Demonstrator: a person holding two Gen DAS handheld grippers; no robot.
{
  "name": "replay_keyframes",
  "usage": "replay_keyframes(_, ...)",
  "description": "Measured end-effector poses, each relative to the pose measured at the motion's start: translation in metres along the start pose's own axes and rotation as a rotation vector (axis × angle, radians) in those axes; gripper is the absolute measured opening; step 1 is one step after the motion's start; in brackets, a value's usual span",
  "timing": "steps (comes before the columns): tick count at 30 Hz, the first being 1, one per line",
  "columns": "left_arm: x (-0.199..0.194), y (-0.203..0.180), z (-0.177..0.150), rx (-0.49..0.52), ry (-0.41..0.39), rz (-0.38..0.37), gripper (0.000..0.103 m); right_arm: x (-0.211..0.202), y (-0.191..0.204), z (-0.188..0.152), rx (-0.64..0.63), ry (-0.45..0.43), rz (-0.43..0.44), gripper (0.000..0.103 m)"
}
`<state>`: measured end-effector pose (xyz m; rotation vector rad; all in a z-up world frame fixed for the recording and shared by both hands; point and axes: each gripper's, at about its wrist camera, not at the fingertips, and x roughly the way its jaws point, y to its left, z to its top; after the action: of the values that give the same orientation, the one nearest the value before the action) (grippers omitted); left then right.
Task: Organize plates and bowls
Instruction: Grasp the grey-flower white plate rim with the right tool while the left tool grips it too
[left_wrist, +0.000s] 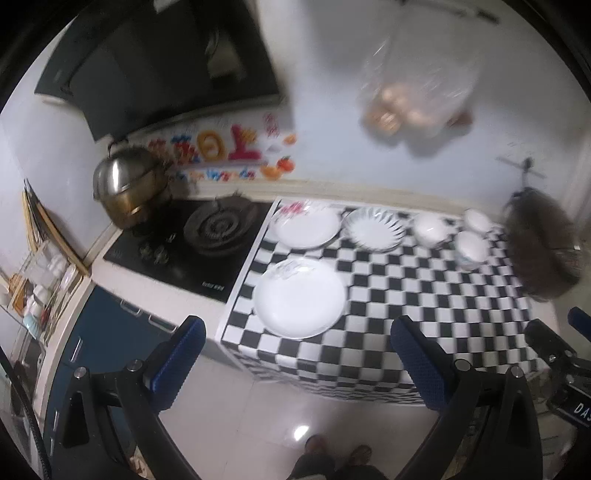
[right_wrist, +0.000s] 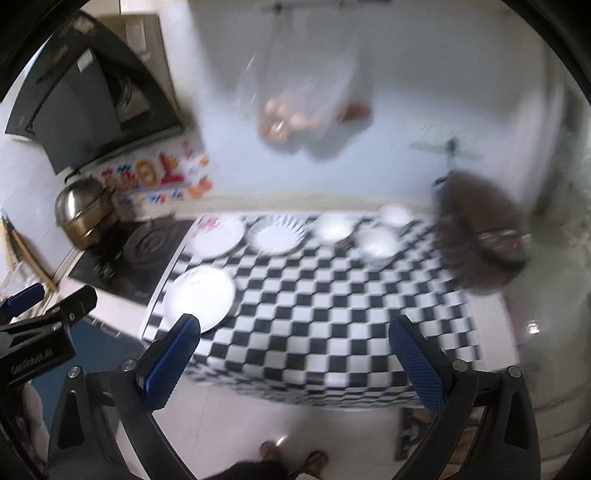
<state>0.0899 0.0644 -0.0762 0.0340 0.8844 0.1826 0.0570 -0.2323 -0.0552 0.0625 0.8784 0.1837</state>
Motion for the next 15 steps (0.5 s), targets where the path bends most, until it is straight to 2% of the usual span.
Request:
replay_keyframes(4, 0.063, 0.026, 0.007, -0.025, 0.087, 0.032, 0.103, 0.073, 0.011, 0.01, -0.002, 0.082, 0.045, 0.103)
replay_keyframes(7, 0.118, 0.045, 0.016, -0.05, 0.169, 0.014, 0.103, 0.129, 0.019, 0.019, 0.029, 0.14, 0.126, 0.099)
replay_keyframes(12, 0.224, 0.077, 0.028, -0.048, 0.32, -0.028, 0.098, 0.231, 0.048, 0.032, 0.035, 0.209, 0.187, 0.089)
replay_keyframes(15, 0.283, 0.092, 0.031, -0.041, 0.406, -0.059, 0.095, 0.301, 0.063, 0.032, 0.062, 0.313, 0.22, 0.086)
